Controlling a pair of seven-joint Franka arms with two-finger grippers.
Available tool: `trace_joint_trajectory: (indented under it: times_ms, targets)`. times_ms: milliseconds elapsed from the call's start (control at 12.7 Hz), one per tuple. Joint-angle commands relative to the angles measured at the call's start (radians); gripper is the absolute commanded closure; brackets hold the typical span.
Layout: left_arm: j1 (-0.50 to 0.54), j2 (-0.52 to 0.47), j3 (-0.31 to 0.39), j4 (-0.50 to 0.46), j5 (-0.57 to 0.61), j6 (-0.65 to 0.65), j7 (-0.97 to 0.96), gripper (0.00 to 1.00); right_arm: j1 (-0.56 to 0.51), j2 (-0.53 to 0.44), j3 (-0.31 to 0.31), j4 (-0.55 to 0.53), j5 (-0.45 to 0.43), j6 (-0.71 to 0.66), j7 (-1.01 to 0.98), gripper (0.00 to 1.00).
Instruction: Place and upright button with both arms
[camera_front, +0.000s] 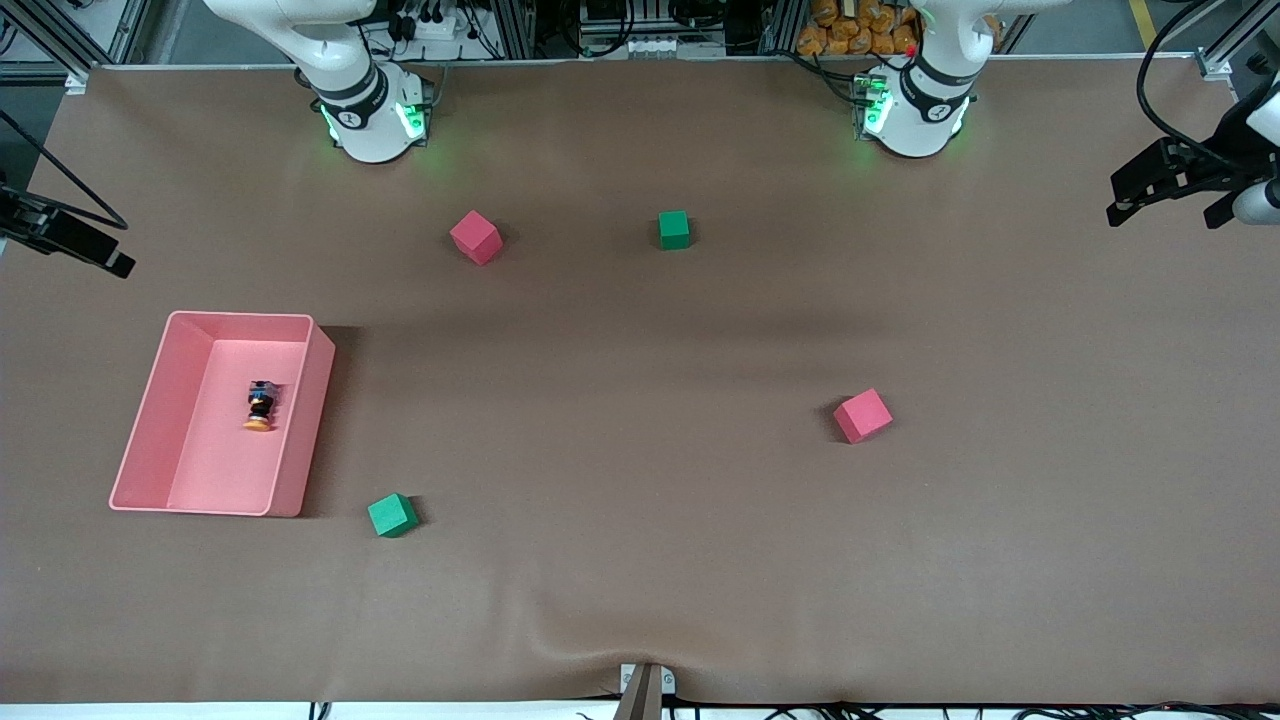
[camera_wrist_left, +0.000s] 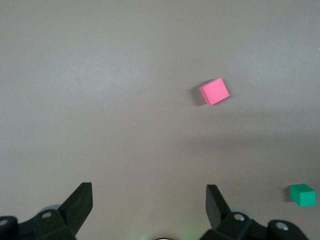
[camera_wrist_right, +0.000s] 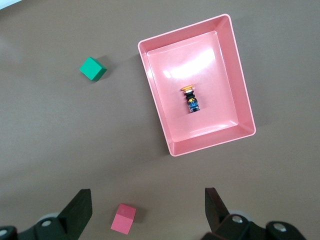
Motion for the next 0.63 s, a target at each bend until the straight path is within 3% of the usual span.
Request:
trace_joint_trajectory:
  times_ms: [0, 552]
  targets:
    - [0.007, 0.004, -0.001, 0.02, -0.007, -0.03, 0.013, 0.0, -0.01, -0.02, 0.002, -0.018, -0.009, 0.003, -0.012, 0.0]
    - [0.006, 0.004, -0.003, 0.022, -0.005, -0.084, 0.007, 0.0, -0.008, 0.015, -0.024, -0.018, -0.011, -0.037, -0.015, 0.0]
